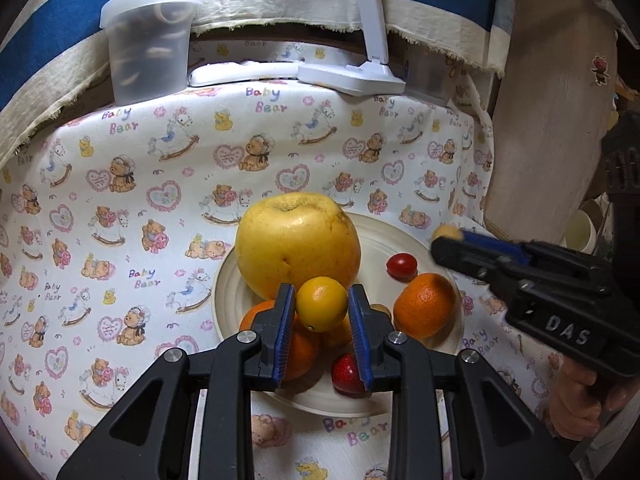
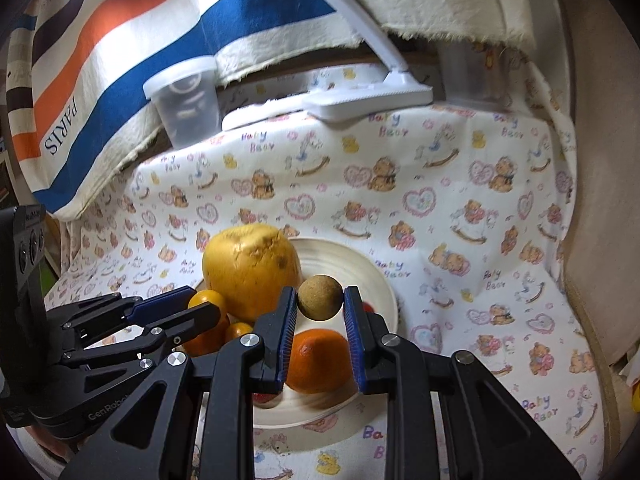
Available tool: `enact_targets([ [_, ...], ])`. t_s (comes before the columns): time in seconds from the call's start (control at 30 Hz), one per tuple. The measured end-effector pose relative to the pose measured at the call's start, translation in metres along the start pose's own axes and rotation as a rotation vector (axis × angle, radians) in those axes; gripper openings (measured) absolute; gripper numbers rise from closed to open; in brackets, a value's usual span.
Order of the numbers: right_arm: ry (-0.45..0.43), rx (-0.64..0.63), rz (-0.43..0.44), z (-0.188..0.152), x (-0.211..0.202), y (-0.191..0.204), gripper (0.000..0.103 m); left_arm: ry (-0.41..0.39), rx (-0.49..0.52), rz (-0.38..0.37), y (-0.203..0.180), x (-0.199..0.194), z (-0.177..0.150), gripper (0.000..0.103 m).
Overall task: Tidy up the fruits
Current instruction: 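Lower the small orange and the brown kiwi onto the plate, then open the left gripper releasing the orange while the right releases the kiwi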
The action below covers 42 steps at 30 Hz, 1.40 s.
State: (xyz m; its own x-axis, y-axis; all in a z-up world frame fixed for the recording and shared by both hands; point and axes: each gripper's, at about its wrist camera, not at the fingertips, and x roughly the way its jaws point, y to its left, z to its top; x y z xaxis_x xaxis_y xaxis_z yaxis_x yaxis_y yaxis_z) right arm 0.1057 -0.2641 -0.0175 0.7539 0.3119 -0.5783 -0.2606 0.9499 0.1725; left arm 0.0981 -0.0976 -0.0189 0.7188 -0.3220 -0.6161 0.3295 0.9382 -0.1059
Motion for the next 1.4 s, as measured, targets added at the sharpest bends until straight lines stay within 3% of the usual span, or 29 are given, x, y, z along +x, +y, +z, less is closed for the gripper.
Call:
enact_targets([
  [0.2,0.03,0.002,0.024,-0.002,0.007,0.001,0.025,-0.038,0.02,0.012,-0.003,-0.007,0.0,0.028],
  [0.33,0.04,0.004,0.036,-0.003,0.009,0.001,0.025,-0.124,0.007,0.052,-0.002,-0.022,0.002,0.05],
  [0.4,0.048,0.003,0.045,-0.003,0.01,0.001,0.025,-0.171,0.013,0.062,-0.002,-0.031,0.004,0.054],
  [0.5,0.052,0.007,0.045,-0.004,0.01,0.003,0.025,-0.231,-0.002,0.099,0.002,-0.042,0.005,0.069],
  [0.57,0.059,-0.002,0.065,-0.004,0.01,0.005,0.025,-0.261,-0.012,0.12,0.005,-0.047,0.006,0.085],
  [0.77,0.053,-0.054,0.069,-0.007,0.009,0.016,0.025,-0.293,-0.02,0.162,0.009,-0.05,0.006,0.1],
  [0.9,0.048,-0.051,0.07,-0.006,0.009,0.015,0.026,-0.313,-0.011,0.199,0.009,-0.051,0.004,0.102],
  [0.93,0.047,-0.049,0.075,-0.006,0.009,0.014,0.03,-0.314,-0.007,0.204,0.009,-0.051,0.005,0.102],
  [1.0,0.036,-0.031,0.087,-0.006,0.007,0.012,0.055,-0.322,-0.011,0.204,0.01,-0.054,0.005,0.102],
  [1.03,0.018,-0.02,0.085,-0.006,0.005,0.012,0.074,-0.326,-0.017,0.203,0.011,-0.056,0.005,0.102],
  [1.13,-0.043,-0.017,0.037,-0.003,-0.008,0.012,0.076,-0.328,-0.027,0.203,0.012,-0.064,0.008,0.102],
  [1.27,-0.114,-0.024,0.014,0.002,-0.025,0.014,0.077,-0.406,-0.002,0.232,0.009,-0.087,0.012,0.102],
  [1.4,-0.238,-0.074,-0.03,0.005,-0.051,0.024,0.088,-0.446,0.016,0.291,0.015,-0.102,0.011,0.102],
])
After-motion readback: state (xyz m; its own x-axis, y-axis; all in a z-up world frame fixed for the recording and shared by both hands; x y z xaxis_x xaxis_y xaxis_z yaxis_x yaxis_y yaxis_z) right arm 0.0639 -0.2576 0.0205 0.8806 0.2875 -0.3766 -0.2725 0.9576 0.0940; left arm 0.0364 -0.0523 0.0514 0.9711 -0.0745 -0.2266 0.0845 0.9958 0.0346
